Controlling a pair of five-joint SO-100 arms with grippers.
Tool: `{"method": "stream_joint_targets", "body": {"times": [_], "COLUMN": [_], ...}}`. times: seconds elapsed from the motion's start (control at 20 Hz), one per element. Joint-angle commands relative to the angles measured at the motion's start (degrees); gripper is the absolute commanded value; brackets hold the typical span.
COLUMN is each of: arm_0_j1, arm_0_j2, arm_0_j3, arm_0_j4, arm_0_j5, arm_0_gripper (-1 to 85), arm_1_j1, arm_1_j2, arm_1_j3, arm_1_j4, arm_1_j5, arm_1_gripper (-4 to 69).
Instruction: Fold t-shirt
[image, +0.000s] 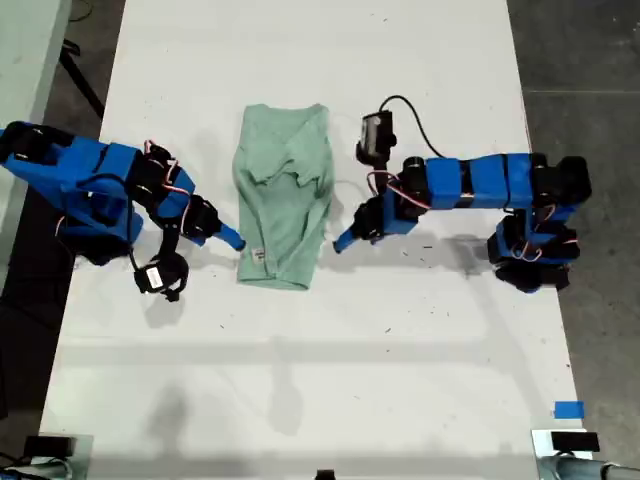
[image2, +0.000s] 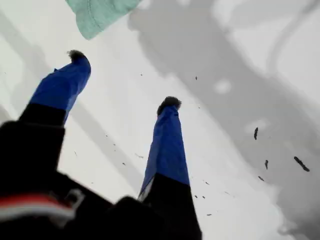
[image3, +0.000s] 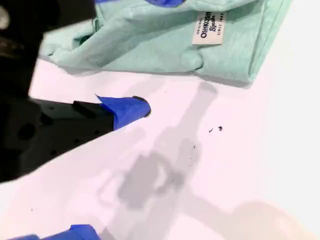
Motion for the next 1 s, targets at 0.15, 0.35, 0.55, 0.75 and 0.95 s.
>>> {"method": "stream_joint_targets", "body": {"times": [0.15,0.35,0.55,0.75,0.95], "arm_0_j1": [2.02,3.08,2.02,0.53,-0.88], "arm_0_j2": [-5.89,-11.34,-15.03,-19.42,-22.24], "arm_0_j3": [-5.19,-5.19,-5.54,-5.71,-5.80], "arm_0_j4": [-7.21,-11.25,-12.74,-16.44,-18.90], "arm_0_j5": [0.44,0.09,0.26,1.14,1.41], "arm_0_gripper": [38.1,37.5,37.4,36.5,36.4], "arm_1_j1": [-3.08,-3.34,-3.16,-2.64,-2.02], "arm_1_j2": [-18.98,-24.61,-30.76,-33.84,-38.06], "arm_1_j3": [-27.07,-33.13,-39.55,-40.61,-41.84], "arm_1_j4": [7.29,7.73,6.86,2.72,-2.11], "arm_1_j5": [2.46,4.04,4.31,4.13,4.39], "arm_1_gripper": [33.8,33.1,32.8,32.2,31.5]}}
